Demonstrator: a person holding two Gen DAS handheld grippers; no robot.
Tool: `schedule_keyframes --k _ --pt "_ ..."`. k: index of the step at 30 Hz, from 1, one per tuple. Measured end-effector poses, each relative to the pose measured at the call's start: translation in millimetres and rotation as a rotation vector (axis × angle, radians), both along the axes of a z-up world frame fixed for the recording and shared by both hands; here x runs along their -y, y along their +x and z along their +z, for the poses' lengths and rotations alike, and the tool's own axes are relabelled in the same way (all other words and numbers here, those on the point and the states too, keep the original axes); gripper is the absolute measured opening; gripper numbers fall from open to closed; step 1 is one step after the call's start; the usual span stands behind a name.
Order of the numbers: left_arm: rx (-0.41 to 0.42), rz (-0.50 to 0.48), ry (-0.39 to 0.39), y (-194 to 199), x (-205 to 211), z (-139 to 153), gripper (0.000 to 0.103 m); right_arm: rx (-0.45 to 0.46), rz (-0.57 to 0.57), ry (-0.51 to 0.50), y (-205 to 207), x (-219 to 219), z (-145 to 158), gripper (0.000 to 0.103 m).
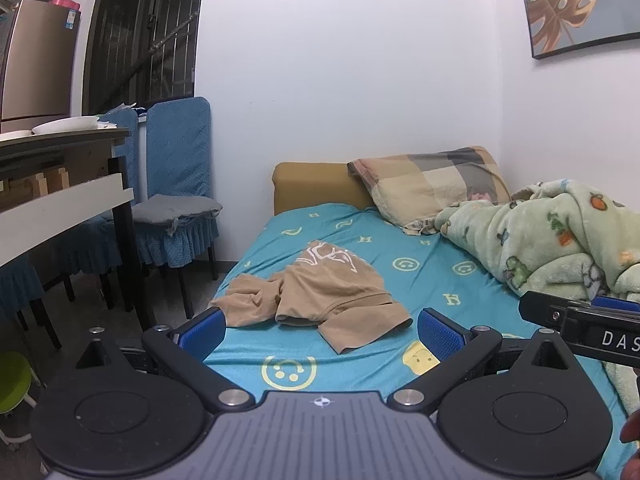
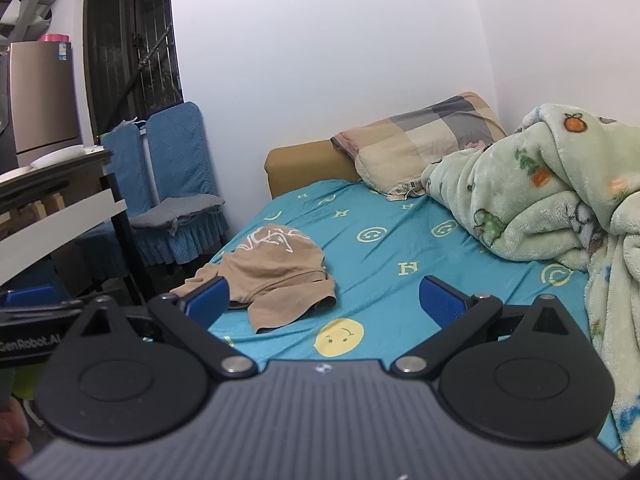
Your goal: Fold clothes
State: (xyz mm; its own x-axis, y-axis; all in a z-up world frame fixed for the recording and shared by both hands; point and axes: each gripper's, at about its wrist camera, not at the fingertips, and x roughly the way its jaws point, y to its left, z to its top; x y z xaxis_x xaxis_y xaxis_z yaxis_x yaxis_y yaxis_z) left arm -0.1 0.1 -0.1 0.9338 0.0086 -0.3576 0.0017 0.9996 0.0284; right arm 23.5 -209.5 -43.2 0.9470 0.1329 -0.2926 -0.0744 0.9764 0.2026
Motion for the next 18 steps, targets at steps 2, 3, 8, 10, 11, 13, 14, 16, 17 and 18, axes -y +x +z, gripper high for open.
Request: schedule_keyframes --k 2,3,8,10,11,13,14,16,17,18 --pt "0.001 0.001 0.0 -0.8 -1.3 -1.1 0.103 -0.003 0.0 -0.008 0.8 -0.3 0.0 0.103" --pt "0.002 0.002 0.001 -1.3 -2.0 -1.7 0.103 -0.005 0.0 -0.012 1.2 -0.4 0.0 0.103" --pt "0.006 0.004 0.002 -3.4 -5.2 -4.4 0.103 -0.001 0.0 -0.026 0.1 -1.4 -0.9 0.103" --pt "0.007 0.005 0.002 -4.2 -6.6 -5.6 0.103 0.003 0.001 -0.026 -1.4 -0.7 -1.2 0.103" --pt "0.008 0.006 0.002 -4.6 -7.2 -6.1 0.103 -0.001 0.001 -0.023 -1.0 1.0 -0.7 0.103" --pt "0.01 0.007 0.003 -5.5 -8.5 -7.2 0.103 -0.002 0.0 -0.021 -2.2 0.7 -0.5 0.103" --pt "0.01 0.007 0.003 -5.9 -9.2 -7.8 0.103 -0.002 -0.002 -0.022 -2.3 0.4 -0.6 0.103" --pt "0.012 0.009 0.004 -6.7 -10.1 -9.0 0.103 -0.004 -0.005 -0.026 -2.0 -0.4 -0.4 0.103" --pt "0.012 0.01 0.004 -7.3 -10.2 -9.5 0.103 -0.005 -0.006 -0.029 -1.5 -0.7 0.2 0.103" --pt "0.013 0.009 0.003 -8.2 -11.4 -9.8 0.103 -0.006 -0.006 -0.03 -1.3 -0.9 0.3 0.103"
